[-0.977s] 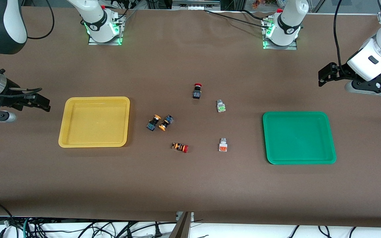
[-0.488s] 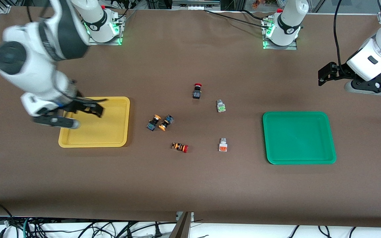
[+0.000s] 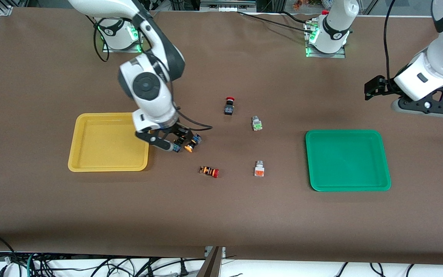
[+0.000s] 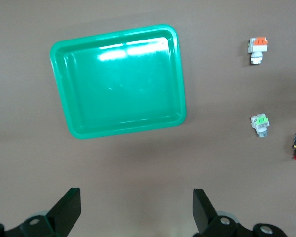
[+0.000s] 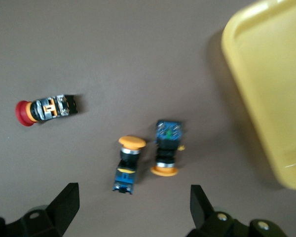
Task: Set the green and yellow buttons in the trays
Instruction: 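Grasp a blue orange-capped button with the right gripper while the left gripper reaches the switches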
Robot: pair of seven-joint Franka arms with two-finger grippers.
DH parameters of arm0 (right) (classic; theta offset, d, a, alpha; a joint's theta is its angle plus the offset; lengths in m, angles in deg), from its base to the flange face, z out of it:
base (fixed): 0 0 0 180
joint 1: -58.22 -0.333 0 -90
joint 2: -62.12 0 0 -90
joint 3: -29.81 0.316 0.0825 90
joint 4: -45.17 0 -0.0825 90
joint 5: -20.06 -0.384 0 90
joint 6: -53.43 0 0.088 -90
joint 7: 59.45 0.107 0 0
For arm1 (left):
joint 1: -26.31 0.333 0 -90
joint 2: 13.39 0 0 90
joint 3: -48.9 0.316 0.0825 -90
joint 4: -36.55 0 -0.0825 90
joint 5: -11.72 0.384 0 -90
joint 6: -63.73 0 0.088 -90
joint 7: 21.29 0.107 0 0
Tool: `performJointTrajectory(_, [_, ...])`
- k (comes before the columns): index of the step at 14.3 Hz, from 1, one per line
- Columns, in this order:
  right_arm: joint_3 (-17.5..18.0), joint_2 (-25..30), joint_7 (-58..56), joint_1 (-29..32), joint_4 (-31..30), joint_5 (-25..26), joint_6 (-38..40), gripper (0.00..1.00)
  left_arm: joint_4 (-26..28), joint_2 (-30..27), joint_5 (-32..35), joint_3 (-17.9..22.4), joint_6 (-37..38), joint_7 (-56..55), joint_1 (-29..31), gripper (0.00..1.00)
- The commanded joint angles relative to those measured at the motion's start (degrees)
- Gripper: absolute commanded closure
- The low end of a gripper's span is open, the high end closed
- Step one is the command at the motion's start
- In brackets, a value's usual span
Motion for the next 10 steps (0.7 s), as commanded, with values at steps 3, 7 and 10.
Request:
performJointTrajectory(3, [-2.5, -2.3, 4.5, -0.3, -4.0, 3.6, -5.8, 0.01, -1.1, 7.4, -5.5, -1.3, -0.1, -5.0, -1.1, 0.0])
performJointTrajectory(7, [-4.1, -3.5, 7.0, 0.0, -4.3, 3.6, -9.2, 0.01, -0.5, 17.5, -5.2, -1.5, -11.6, -18.1, -8.7, 0.0])
performJointTrajectory(10, [-4.1, -5.8, 12.0, -0.4, -4.3, 3.6, -12.3, 0.01, 0.5, 23.4, -5.8, -1.5, -16.3, -21.0, -13.3, 0.0])
